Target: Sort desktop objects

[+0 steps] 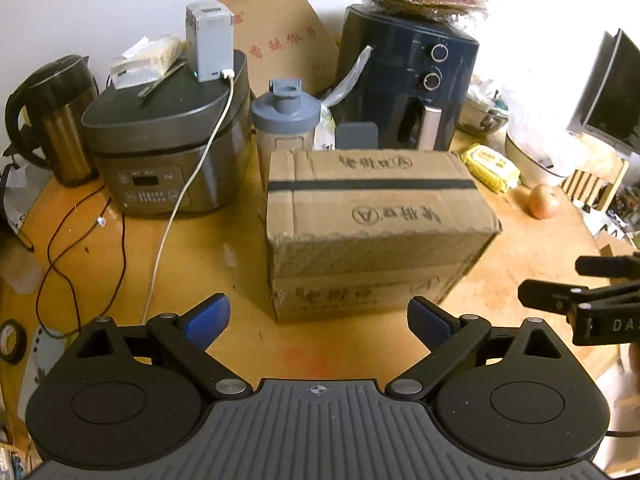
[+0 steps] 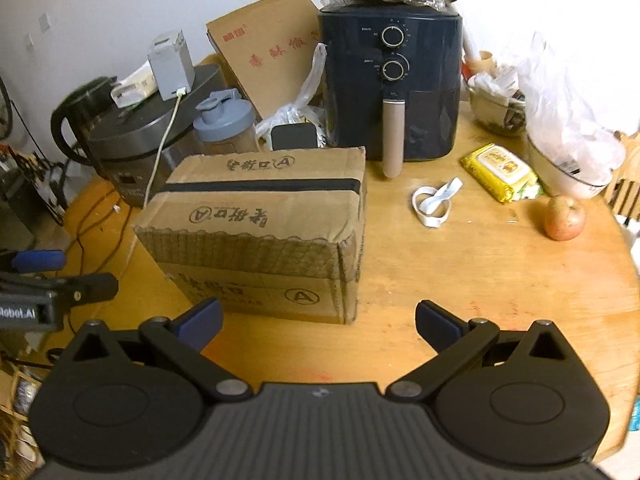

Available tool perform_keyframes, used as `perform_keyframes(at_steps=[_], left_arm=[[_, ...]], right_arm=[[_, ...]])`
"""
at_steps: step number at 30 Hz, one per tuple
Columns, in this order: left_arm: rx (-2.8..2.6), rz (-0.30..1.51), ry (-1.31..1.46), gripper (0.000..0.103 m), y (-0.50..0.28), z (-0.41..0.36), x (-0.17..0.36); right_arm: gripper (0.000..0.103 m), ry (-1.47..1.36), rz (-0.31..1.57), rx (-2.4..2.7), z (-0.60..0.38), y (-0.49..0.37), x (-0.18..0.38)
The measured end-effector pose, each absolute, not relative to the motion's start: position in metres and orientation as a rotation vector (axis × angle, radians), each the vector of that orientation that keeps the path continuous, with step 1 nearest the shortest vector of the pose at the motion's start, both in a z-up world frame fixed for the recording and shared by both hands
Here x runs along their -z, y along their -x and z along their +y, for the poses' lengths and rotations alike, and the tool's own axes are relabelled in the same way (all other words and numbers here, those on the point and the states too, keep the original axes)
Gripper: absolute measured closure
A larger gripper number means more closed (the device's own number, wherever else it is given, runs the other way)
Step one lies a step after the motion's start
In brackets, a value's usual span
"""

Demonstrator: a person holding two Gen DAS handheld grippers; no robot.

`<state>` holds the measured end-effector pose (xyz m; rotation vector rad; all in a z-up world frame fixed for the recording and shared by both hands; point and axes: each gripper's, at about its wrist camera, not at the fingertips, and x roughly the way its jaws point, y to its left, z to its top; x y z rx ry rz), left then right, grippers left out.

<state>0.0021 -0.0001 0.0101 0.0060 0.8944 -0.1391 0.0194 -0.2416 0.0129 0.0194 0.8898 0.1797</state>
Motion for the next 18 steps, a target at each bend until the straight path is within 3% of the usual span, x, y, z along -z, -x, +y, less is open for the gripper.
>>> perform_keyframes(at_steps=[18], left_arm=[[0.108,0.909,0.003,0.005,0.021,-0.013,-0.002]], right_arm=[[0.0,0.08,0.908,-0.133,-0.226,0.007,-0.012]])
